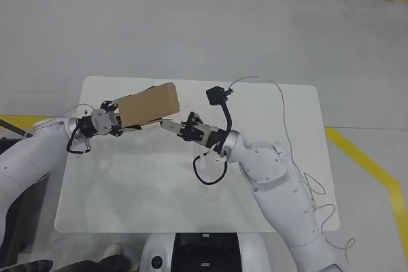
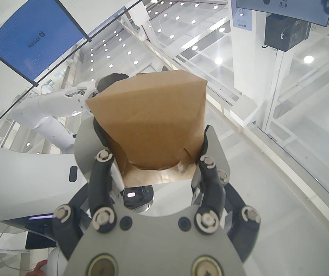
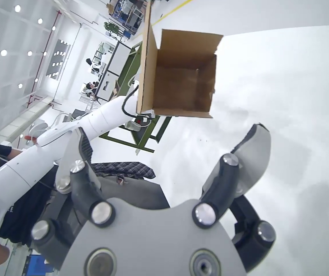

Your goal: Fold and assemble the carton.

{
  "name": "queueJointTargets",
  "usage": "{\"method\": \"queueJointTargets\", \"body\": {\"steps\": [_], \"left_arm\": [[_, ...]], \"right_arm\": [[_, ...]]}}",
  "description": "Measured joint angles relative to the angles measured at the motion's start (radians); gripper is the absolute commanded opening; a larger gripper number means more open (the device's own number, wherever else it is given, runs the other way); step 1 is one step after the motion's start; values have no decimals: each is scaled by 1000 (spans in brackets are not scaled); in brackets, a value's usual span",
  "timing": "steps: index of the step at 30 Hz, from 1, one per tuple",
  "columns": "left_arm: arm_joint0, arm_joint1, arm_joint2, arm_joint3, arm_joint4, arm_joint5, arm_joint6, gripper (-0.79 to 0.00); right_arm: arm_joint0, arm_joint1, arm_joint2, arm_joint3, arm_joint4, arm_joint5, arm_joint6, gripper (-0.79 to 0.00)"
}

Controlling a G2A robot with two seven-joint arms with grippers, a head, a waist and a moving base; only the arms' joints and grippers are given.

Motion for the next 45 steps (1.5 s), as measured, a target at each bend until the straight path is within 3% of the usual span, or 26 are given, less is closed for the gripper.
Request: {"method": "queueJointTargets", "body": {"steps": [3, 6, 7, 12, 15, 17, 18, 19, 45], "left_arm": [[-3, -8, 0, -10, 24, 17, 17, -511], [-5, -17, 0, -13, 39, 25, 25, -502], [-5, -19, 0, -10, 41, 25, 25, -499], [-6, -29, 0, 4, 41, 22, 22, -453], [-4, -30, 0, 6, 39, 14, 14, -366], [-3, -30, 0, 2, 37, 8, 8, -219], [-2, -29, 0, -1, 35, 5, 5, -74], [-1, -29, 0, -4, 33, 2, 2, 0], [44, 31, -28, 51, -160, -63, -63, 0]], "right_arm": [[22, -3, -17, 16, 12, -19, -22, 0], [42, -5, -34, 32, 16, -23, -40, -634], [46, -5, -38, 36, 16, -22, -44, -785], [59, -5, -45, 45, 16, -5, -60, -785], [59, -3, -41, 45, 27, 10, -67, -785], [61, -2, -38, 44, 34, 14, -68, -785], [63, -1, -37, 43, 39, 16, -69, -785], [64, -1, -36, 43, 42, 18, -70, -785], [59, 24, 11, 11, 116, 1, -56, -785]]}}
